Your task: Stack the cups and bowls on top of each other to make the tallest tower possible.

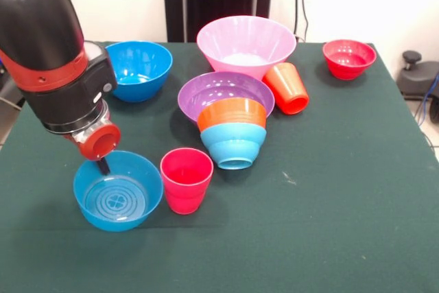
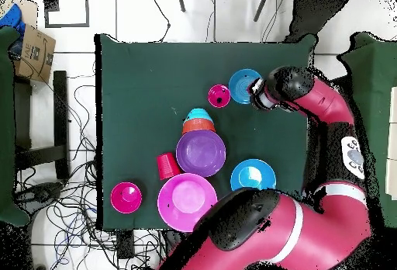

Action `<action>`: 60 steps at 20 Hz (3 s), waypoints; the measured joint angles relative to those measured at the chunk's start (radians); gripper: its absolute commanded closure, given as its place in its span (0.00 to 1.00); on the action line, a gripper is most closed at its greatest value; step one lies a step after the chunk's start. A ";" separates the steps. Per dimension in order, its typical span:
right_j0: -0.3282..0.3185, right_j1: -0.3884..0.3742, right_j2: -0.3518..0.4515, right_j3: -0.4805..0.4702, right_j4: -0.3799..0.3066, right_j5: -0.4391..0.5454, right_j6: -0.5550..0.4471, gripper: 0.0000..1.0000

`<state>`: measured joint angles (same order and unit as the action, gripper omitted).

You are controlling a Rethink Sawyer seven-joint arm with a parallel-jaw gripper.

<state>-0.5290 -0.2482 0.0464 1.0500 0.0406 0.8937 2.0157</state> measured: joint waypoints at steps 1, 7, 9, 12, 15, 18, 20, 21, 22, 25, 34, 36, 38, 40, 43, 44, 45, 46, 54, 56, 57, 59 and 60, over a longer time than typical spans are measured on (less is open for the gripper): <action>0.002 -0.003 0.000 0.000 0.006 0.000 0.000 1.00; 0.009 -0.016 0.000 0.000 0.027 0.000 0.000 1.00; 0.009 -0.018 0.000 0.000 0.030 0.000 0.000 1.00; 0.009 -0.022 -0.001 0.000 0.032 0.000 0.000 1.00; 0.009 -0.031 -0.002 0.000 0.031 0.003 0.000 1.00; 0.009 -0.037 -0.004 0.000 0.032 0.008 0.000 1.00; 0.009 -0.041 -0.008 0.000 0.032 0.021 0.000 1.00; 0.009 -0.042 -0.010 0.000 0.033 0.029 0.000 1.00; 0.009 -0.043 -0.011 0.000 0.033 0.034 0.000 1.00; 0.009 -0.043 -0.016 -0.003 0.034 0.056 0.000 1.00; 0.008 -0.062 -0.022 -0.008 0.075 0.142 0.000 1.00; 0.008 -0.069 -0.022 -0.007 0.087 0.150 0.000 1.00; 0.010 -0.083 -0.022 -0.007 0.109 0.167 0.000 1.00; 0.013 -0.093 -0.024 -0.007 0.121 0.176 0.000 1.00; 0.021 -0.109 -0.029 -0.007 0.142 0.181 0.001 1.00; 0.025 -0.116 -0.030 -0.004 0.150 0.181 0.002 1.00; 0.033 -0.128 -0.034 0.001 0.163 0.181 0.005 1.00; 0.036 -0.133 -0.035 0.003 0.168 0.181 0.006 1.00; 0.086 -0.187 -0.061 0.064 0.205 0.181 0.021 1.00; 0.104 -0.198 -0.069 0.084 0.211 0.175 0.028 1.00; 0.117 -0.206 -0.075 0.100 0.217 0.167 0.034 1.00; 0.133 -0.212 -0.082 0.119 0.226 0.154 0.041 1.00; 0.142 -0.215 -0.086 0.130 0.230 0.146 0.047 1.00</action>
<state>-0.3872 -0.4632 -0.0401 1.1797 0.2705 1.0398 2.0623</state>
